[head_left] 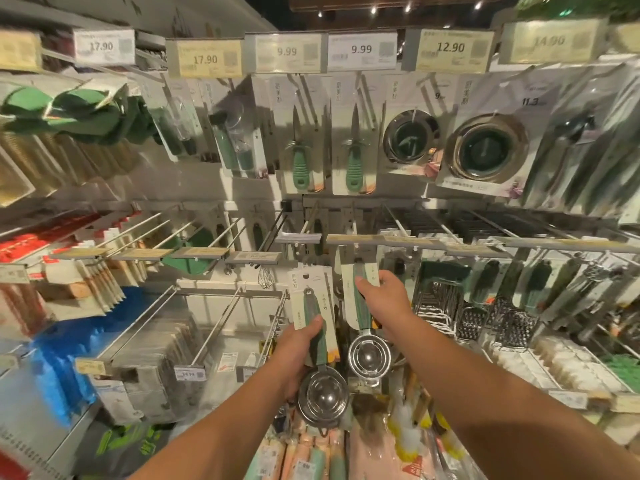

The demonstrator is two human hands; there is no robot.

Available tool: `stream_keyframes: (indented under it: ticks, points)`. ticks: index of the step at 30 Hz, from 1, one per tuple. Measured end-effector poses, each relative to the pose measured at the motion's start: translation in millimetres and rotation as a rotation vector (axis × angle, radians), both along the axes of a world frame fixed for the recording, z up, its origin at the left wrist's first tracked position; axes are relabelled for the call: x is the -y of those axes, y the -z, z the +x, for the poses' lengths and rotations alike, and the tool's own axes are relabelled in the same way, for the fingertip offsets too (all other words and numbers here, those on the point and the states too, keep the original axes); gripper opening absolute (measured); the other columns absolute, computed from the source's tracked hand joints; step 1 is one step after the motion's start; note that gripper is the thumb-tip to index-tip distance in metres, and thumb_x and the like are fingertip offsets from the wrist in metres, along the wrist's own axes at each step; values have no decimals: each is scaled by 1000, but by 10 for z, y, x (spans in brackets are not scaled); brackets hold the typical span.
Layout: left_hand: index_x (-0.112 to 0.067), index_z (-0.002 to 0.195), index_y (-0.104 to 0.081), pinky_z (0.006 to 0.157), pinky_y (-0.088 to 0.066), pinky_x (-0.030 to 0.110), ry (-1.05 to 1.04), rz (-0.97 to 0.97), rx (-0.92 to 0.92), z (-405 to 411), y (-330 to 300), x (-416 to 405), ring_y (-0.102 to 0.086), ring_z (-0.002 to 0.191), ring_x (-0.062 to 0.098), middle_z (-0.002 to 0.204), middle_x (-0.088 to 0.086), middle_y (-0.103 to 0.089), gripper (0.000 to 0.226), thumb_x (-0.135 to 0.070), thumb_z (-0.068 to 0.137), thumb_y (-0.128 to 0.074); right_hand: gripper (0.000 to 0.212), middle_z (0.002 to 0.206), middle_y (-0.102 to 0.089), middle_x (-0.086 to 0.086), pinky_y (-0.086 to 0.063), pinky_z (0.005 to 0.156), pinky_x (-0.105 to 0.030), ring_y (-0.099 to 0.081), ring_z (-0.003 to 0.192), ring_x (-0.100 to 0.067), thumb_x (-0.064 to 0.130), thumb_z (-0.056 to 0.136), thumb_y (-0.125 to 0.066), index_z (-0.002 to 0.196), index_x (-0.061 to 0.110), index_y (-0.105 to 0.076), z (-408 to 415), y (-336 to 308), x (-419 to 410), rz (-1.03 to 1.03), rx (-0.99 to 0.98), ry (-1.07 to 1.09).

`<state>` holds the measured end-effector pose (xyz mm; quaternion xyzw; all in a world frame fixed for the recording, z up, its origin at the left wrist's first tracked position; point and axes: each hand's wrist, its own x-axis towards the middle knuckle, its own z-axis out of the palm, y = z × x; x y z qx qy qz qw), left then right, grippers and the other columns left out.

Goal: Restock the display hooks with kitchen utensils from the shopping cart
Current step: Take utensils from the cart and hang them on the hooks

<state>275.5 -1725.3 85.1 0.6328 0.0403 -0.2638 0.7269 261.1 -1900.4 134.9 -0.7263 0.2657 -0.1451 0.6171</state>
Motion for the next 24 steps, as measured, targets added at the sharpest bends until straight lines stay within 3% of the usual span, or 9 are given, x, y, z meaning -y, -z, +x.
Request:
stream_keyframes:
  ticks: [3, 6, 8, 10, 12, 13, 16, 21, 24]
  points:
    - [-20, 132, -60, 93, -58, 63, 15, 18, -8, 24, 47, 31, -74, 104, 39, 113, 12, -78, 38, -38, 99, -66, 41, 129, -65, -7, -51, 96, -41, -62, 109, -25, 40, 103, -60, 133, 13, -61, 42, 3, 77, -55, -75, -26]
    - [-19, 132, -61, 95, -57, 63, 17, 29, -15, 29, 48, 25, -72, 107, 41, 113, 14, -77, 34, -36, 103, -60, 64, 155, -46, -13, -42, 113, -46, -47, 138, -36, 42, 105, -56, 156, 7, -39, 32, 77, 160, -24, -175, -75]
    - [-18, 132, -61, 94, -56, 64, 5, 18, -14, 34, 35, 9, -72, 108, 43, 114, 16, -77, 32, -34, 105, -57, 67, 157, -44, -14, -39, 114, -47, -45, 141, -37, 41, 105, -56, 158, 6, -35, -7, 111, 174, 4, -214, -91]
    - [-17, 133, -60, 95, -56, 64, 3, 19, -12, 42, 35, 2, -71, 109, 44, 116, 19, -76, 34, -36, 106, -55, 57, 128, -60, -16, -49, 93, -43, -60, 114, -33, 39, 105, -57, 150, 5, -47, -59, 126, 171, 23, -263, -112]
    - [-15, 134, -61, 96, -56, 63, 16, 31, -18, 46, 52, 5, -71, 110, 45, 116, 20, -75, 37, -39, 106, -53, 44, 97, -59, -10, -52, 68, -35, -59, 81, -22, 36, 104, -60, 134, 5, -59, -101, 144, 154, 95, -277, -139]
    - [-14, 134, -61, 97, -56, 62, 23, 39, -17, 54, 69, 18, -71, 110, 44, 117, 20, -75, 40, -40, 106, -53, 37, 94, -60, -6, -56, 68, -33, -60, 78, -18, 35, 103, -61, 125, 5, -63, -122, 154, 142, 110, -276, -152]
    - [-14, 136, -62, 98, -57, 57, 54, 15, -8, 27, 59, 49, -71, 110, 41, 117, 19, -75, 43, -43, 105, -52, 19, 104, -69, -4, -61, 89, -37, -68, 93, -19, 34, 103, -61, 107, 15, -65, -164, 131, 57, 104, -244, -187]
    - [-19, 129, -64, 80, -61, 43, 106, -34, 63, -30, 19, 113, -74, 106, 34, 111, 12, -78, 30, -33, 109, -49, 29, 112, -71, -2, -63, 81, -30, -71, 99, -17, 40, 101, -63, 121, 19, -68, -184, 137, -84, 15, -163, -282]
    - [-16, 130, -65, 78, -61, 44, 106, -45, 76, -60, -24, 133, -74, 104, 35, 110, 14, -78, 31, -33, 109, -50, 31, 114, -72, -1, -64, 84, -34, -72, 101, -17, 44, 98, -66, 120, 21, -68, -192, 136, -88, -2, -142, -288]
